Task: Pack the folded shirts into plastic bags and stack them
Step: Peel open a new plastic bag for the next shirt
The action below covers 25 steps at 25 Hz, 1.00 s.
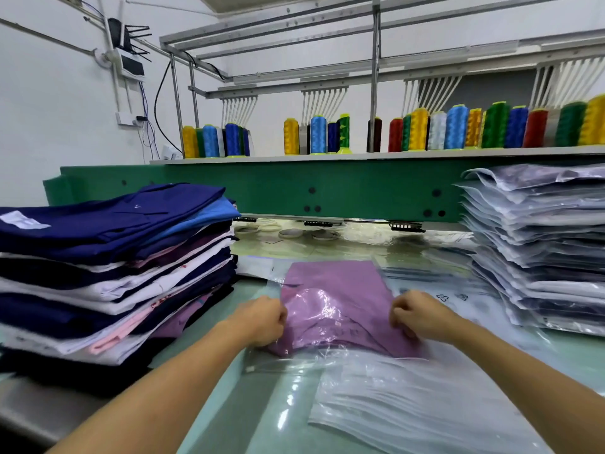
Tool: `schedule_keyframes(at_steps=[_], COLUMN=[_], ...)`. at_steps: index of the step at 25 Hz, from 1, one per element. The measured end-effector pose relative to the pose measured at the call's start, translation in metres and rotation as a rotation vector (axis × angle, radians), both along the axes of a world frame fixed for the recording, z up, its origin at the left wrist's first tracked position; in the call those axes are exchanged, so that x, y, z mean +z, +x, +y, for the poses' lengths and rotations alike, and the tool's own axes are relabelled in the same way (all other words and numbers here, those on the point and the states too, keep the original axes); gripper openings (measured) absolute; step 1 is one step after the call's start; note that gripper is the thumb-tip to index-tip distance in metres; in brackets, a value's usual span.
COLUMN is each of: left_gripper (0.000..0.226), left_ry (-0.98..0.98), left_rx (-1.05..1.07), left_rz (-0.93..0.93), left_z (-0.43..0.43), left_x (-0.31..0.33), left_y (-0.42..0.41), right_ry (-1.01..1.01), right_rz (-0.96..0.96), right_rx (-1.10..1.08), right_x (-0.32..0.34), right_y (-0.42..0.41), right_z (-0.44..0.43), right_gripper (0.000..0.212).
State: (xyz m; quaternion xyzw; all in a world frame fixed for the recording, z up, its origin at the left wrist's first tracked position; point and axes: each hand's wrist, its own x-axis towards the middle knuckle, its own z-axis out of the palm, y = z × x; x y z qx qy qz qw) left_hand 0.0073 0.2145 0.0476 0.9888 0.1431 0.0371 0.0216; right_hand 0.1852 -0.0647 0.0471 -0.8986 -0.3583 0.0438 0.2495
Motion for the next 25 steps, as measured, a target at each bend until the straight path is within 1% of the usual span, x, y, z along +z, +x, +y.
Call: schedule_keyframes(at_steps=[2,3,4,5,8,12,14,16,18,20,21,25], left_gripper=[0.014,0.014,0.019,0.026,0.043,0.051,0.05,0.052,0.058,0.069,0.074,0.087], left_ry=[0.033,0.028,0.026,0.029,0.005,-0.068,-0.103,-0.125,-0.119,-0.092,-0.084,-0.081], left_rx=[0.048,0.062,0.068,0.076,0.118,0.075,0.055,0.09,0.166,0.227,0.252,0.328], left_rz=[-0.071,-0.092,-0.106,-0.114,-0.154,-0.243,-0.207,-0.145,-0.117,-0.128,-0.137,-0.153], left_z=[0.001,0.003,0.006,0.008,0.014,0.027,0.032,0.036,0.04,0.045,0.047,0.059], left_x=[0.006,0.009,0.011,0.012,0.007,-0.01,-0.02,-0.035,-0.048,-0.056,-0.057,-0.055], left_y=[0.022,0.035,0.05,0.065,0.116,0.185,0.21,0.226,0.231,0.23,0.227,0.207], right_ry=[0.039,0.074,0.093,0.082,-0.022,-0.163,-0.241,-0.31,-0.358,-0.375,-0.378,-0.407], right_rz=[-0.189,-0.226,-0.242,-0.261,-0.32,-0.295,-0.244,-0.193,-0.174,-0.167,-0.165,-0.151], right_rx=[-0.136,-0.164,-0.173,-0.161,-0.119,-0.075,-0.057,-0.054,-0.07,-0.102,-0.122,-0.203], right_x=[0.003,0.003,0.003,0.002,-0.004,-0.017,-0.027,-0.038,-0.044,-0.046,-0.045,-0.039], right_y=[0.014,0.021,0.03,0.038,0.067,0.107,0.126,0.143,0.156,0.165,0.168,0.169], right_z=[0.022,0.035,0.049,0.063,0.112,0.173,0.188,0.193,0.19,0.182,0.177,0.152], right_gripper=[0.024,0.022,0.025,0.032,0.051,0.059,0.06,0.063,0.076,0.091,0.092,0.081])
